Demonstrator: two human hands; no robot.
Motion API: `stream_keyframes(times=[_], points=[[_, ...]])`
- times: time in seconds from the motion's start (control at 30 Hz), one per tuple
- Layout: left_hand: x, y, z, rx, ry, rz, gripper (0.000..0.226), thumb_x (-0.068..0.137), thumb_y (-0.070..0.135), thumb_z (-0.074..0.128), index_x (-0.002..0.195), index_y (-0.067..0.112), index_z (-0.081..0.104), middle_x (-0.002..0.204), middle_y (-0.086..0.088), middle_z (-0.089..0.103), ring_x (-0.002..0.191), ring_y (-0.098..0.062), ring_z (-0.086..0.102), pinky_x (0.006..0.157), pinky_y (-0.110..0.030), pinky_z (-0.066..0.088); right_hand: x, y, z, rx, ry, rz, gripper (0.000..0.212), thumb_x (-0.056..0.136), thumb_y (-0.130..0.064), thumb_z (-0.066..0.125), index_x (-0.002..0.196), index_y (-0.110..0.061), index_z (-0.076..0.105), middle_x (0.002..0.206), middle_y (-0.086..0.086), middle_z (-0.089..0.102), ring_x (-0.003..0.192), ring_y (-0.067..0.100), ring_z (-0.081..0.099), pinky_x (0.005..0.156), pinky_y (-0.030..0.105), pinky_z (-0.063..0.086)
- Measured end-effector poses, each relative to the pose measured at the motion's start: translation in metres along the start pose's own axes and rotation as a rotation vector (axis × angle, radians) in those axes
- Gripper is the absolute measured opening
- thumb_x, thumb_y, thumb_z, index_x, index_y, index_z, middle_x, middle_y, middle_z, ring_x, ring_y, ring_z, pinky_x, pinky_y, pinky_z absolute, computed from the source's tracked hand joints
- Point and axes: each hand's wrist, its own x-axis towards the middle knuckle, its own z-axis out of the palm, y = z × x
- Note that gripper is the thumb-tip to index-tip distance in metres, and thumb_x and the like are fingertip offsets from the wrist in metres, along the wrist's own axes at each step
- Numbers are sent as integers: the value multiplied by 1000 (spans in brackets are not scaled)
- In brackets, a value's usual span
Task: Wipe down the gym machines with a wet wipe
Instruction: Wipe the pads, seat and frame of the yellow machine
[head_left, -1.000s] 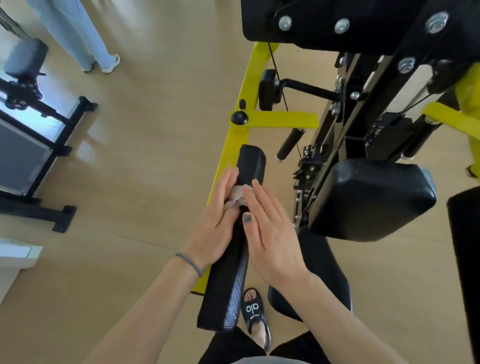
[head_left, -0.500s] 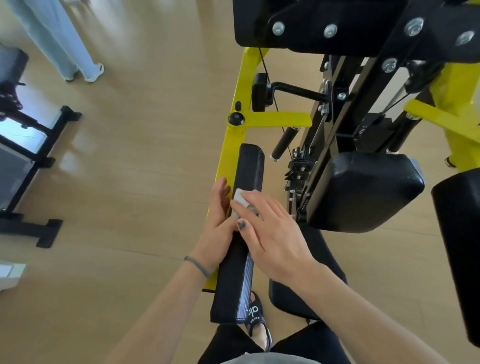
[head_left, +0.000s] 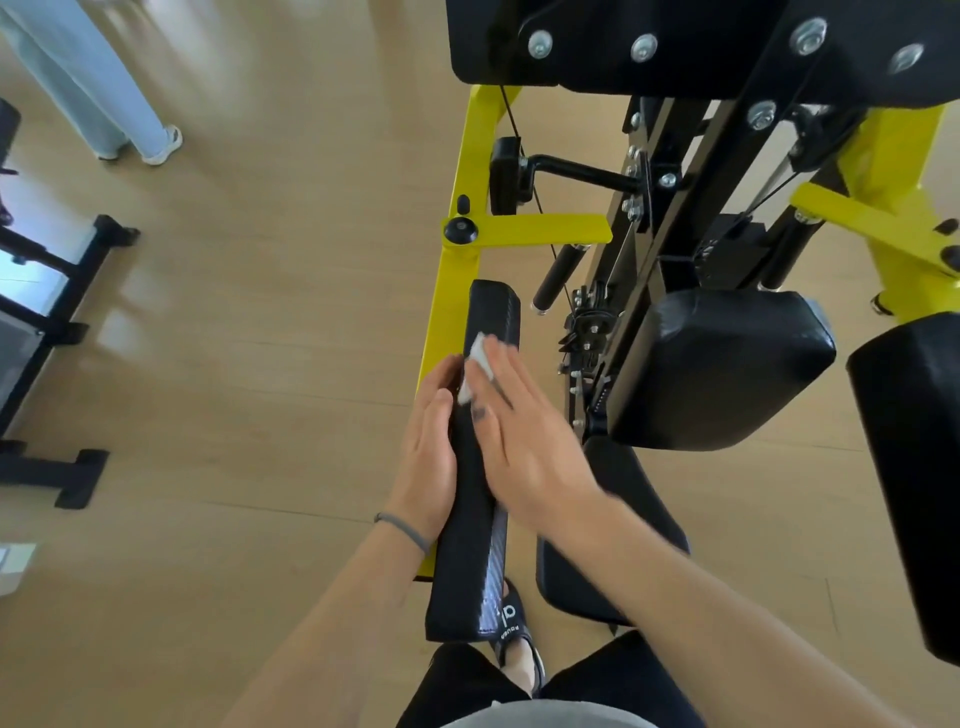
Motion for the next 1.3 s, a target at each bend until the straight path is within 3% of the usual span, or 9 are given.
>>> stream_keyframes(times=[0.13,0.4,0.57,0.7,0.8,0.87,0.97,1.1,1.3], points=[[-1,-1,1,28,1,-16,38,111,20,26,144,25,45,136,16,58,127,-1,53,100,-16,47,-69,-15,7,52,-45,-59,54,109,-39,20,160,-23,24,170,-11,7,156,5,-6,126,22,1],[0,4,2,46,-13,-18,39,110,26,27,144,22,46,135,12,59,124,3,54,94,-10,44,40,-2,2,117,56,98,57,108,-33,17,160,-12,28,170,3,13,158,18,4,126,23,5],[5,1,1,93,-3,-79,45,106,43,32,149,34,42,147,16,50,137,-2,44,117,-37,36,-70,-24,12,248,44,10,50,111,-33,25,160,-25,23,169,-15,9,155,1,-1,123,14,5],[5,6,5,68,7,-95,42,110,32,28,148,24,44,139,10,57,127,2,53,96,-10,45,-11,-8,1,215,43,45,50,112,-30,24,161,-22,26,170,-9,13,156,5,2,116,5,2],[1,11,6,143,-11,-84,43,110,35,24,147,28,45,133,18,57,117,13,54,85,-2,43,60,8,-10,259,45,111,49,113,-23,23,160,-11,24,170,4,17,156,21,14,125,28,19],[2,14,8,158,-12,-78,43,110,35,23,146,29,45,129,20,58,112,16,55,83,-1,43,73,10,-6,240,77,105,50,112,-21,22,159,-6,27,168,9,20,155,27,19,125,37,21],[7,16,7,62,32,-126,40,110,32,27,139,25,54,124,11,66,114,5,60,87,-10,48,19,1,10,203,117,44,52,110,-27,23,159,-10,30,169,3,17,158,17,7,123,14,3],[10,19,10,20,65,-186,35,109,31,32,130,26,59,118,1,71,109,-8,67,86,-19,54,-41,-4,15,170,69,-37,54,109,-34,20,158,-17,33,169,-7,19,157,8,3,126,21,9],[8,19,15,219,123,-130,44,109,41,22,132,32,59,116,17,67,107,8,60,79,-3,45,90,23,-1,98,92,-6,52,107,-22,21,141,1,53,153,16,46,143,35,39,119,33,24]])
